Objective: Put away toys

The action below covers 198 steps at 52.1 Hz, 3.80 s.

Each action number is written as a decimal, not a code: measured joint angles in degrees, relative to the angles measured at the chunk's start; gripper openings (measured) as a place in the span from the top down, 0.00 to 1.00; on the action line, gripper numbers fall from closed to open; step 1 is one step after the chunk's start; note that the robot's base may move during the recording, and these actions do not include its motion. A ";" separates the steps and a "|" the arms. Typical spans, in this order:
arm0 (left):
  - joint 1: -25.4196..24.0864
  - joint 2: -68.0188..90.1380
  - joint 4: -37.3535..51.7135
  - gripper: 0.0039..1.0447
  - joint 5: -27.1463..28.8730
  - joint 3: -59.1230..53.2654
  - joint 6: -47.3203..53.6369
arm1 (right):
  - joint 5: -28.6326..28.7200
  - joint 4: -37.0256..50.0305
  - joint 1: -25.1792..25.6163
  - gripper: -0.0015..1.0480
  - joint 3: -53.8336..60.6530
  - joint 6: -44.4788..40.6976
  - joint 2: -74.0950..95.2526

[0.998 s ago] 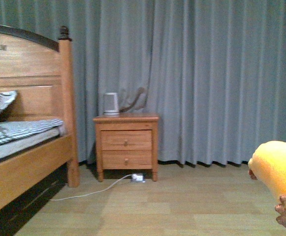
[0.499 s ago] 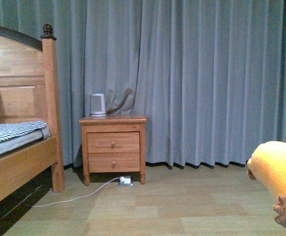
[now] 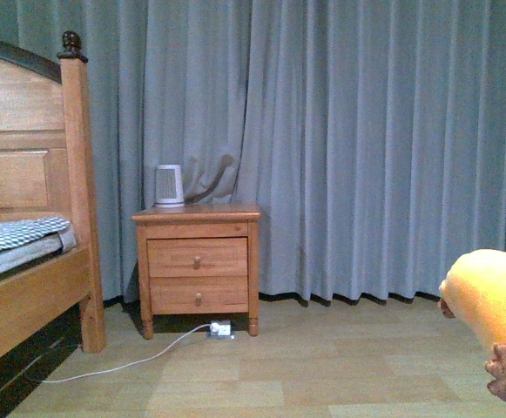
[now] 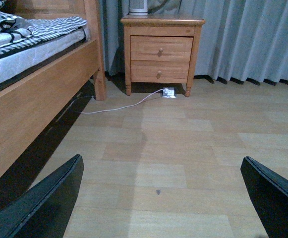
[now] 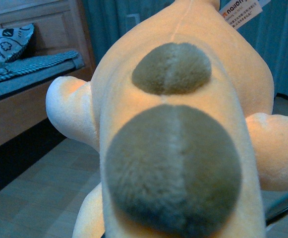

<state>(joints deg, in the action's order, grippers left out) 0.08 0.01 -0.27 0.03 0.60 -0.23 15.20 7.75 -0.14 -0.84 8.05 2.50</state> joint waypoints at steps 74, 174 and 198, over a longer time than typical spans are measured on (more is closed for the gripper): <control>0.00 0.00 0.00 0.06 -0.02 0.00 0.00 | -0.02 0.00 0.00 0.92 0.00 0.00 0.02; -0.02 0.02 0.00 0.06 0.00 0.00 0.00 | -0.20 0.00 -0.02 0.92 0.00 -0.11 0.07; -0.02 0.02 0.00 0.06 0.00 0.00 0.00 | 0.00 0.00 -0.02 0.92 0.00 -0.13 0.00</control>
<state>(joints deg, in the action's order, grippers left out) 0.05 0.03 -0.27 0.03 0.60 -0.23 15.20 7.75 -0.16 -0.84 7.92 2.50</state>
